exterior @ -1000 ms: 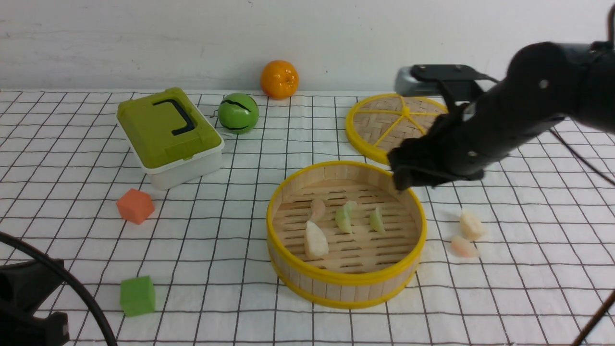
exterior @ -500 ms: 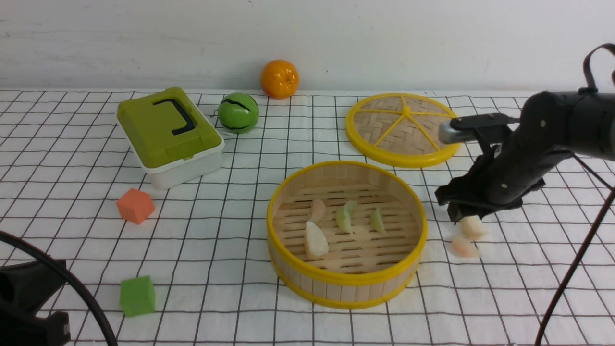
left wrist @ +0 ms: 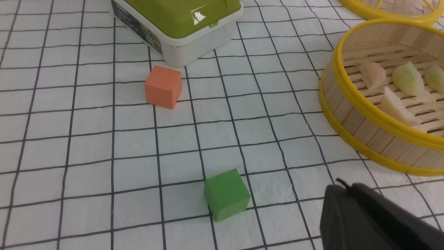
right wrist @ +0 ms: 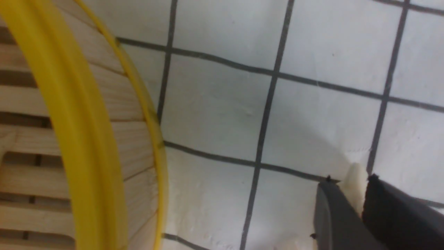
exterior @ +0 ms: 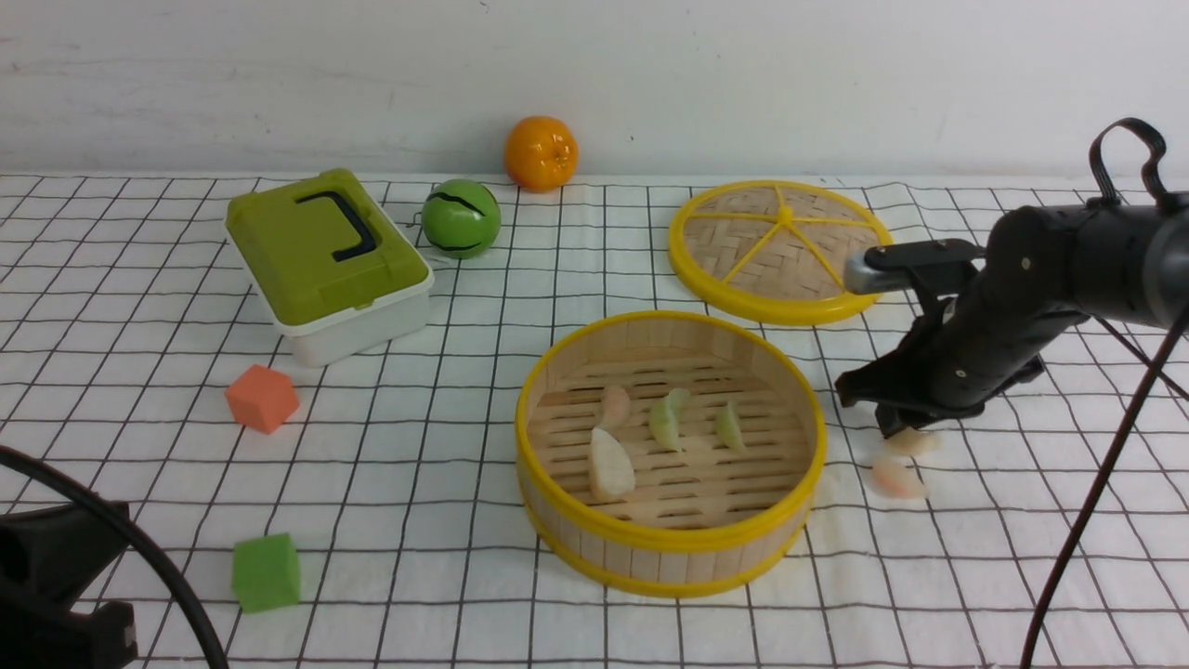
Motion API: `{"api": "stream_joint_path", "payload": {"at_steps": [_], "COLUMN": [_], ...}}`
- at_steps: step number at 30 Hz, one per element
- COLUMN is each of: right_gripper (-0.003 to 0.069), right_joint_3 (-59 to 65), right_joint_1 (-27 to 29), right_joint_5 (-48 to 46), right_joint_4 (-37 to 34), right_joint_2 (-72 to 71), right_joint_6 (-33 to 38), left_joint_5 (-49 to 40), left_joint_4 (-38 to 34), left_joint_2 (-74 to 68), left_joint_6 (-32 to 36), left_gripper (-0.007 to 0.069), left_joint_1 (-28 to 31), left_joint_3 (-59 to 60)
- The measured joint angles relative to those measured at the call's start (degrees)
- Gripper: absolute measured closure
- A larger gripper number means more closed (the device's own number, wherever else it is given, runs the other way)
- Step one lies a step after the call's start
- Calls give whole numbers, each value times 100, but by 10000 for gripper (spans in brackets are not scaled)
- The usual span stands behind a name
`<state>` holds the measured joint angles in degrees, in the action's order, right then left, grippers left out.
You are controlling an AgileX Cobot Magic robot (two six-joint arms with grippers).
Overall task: Put the dumplings into the steamer on the table with the white tablecloth.
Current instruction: 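Reach for and grasp a dumpling lying on the table beside the steamer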
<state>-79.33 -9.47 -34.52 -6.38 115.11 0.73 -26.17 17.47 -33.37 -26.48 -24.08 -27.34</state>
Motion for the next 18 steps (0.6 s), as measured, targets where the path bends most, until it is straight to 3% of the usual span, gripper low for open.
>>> {"api": "stream_joint_path", "payload": {"at_steps": [7,15,18], "right_gripper": [671,667,614], "right_joint_3": [43,56,56], "right_joint_1": [-22,-22,-22], "right_joint_5": [-390,-610,-835], "right_joint_4": [-43,47,143], "right_joint_2": [-337,-814,-741], "right_joint_6": [-2,-2,-2], "left_joint_5": [6,6,6], "left_joint_4": [-7,-19,-25], "left_joint_2": [0,0,0], "left_joint_6": [0,0,0], "left_gripper": [623,623,622], "left_joint_1": [0,0,0], "left_joint_3": [0,0,0]}}
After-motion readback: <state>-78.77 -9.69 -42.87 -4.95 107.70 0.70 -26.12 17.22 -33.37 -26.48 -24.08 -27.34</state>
